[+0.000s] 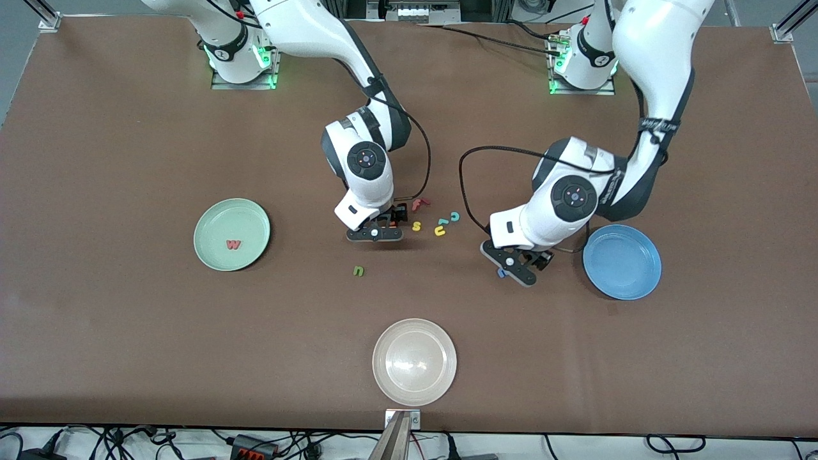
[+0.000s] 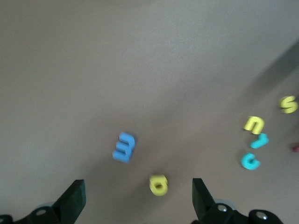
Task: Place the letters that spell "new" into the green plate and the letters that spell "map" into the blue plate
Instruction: 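Reach the right gripper to the orange 6 while the left gripper reaches the blue 3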
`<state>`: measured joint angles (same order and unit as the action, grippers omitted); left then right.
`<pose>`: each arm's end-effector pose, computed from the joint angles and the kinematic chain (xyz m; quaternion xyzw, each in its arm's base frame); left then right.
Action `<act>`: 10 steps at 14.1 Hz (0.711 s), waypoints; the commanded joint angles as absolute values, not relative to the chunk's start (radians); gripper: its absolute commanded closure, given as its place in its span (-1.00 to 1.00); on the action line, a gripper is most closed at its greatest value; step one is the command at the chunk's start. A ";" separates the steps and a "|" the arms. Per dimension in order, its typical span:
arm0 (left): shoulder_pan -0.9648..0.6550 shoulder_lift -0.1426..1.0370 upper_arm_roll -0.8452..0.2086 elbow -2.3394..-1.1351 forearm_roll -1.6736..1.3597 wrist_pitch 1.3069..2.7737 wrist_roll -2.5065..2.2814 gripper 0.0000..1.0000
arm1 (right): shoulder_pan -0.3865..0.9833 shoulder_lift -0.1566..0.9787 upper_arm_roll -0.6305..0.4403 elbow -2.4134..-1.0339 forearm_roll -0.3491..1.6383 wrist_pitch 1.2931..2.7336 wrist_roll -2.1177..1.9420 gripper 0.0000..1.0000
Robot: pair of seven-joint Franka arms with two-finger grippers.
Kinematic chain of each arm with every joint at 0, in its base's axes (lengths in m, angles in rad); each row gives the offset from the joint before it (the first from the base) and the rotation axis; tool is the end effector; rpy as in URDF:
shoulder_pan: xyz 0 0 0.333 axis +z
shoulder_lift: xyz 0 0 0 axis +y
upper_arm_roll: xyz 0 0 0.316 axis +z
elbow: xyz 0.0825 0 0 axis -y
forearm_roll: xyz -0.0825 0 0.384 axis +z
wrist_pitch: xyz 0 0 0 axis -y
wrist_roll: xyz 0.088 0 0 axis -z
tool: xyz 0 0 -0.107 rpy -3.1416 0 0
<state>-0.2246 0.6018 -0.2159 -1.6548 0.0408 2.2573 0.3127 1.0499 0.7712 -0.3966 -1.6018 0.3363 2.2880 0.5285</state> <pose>0.6275 -0.2752 0.2683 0.9312 -0.3618 0.0045 0.0452 0.5219 0.4541 0.2009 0.9999 -0.0002 0.0017 0.0131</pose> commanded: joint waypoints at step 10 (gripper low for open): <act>-0.224 0.739 -0.210 -1.690 0.144 2.451 0.477 -0.23 | 1.071 0.816 -0.403 -1.577 0.492 2.284 0.566 -0.61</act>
<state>-0.2213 0.7344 -0.2079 -1.6822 0.1241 2.4316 0.4605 1.0628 0.7898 -0.3965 -1.5977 0.4763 2.2875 0.5559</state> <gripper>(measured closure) 0.344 0.141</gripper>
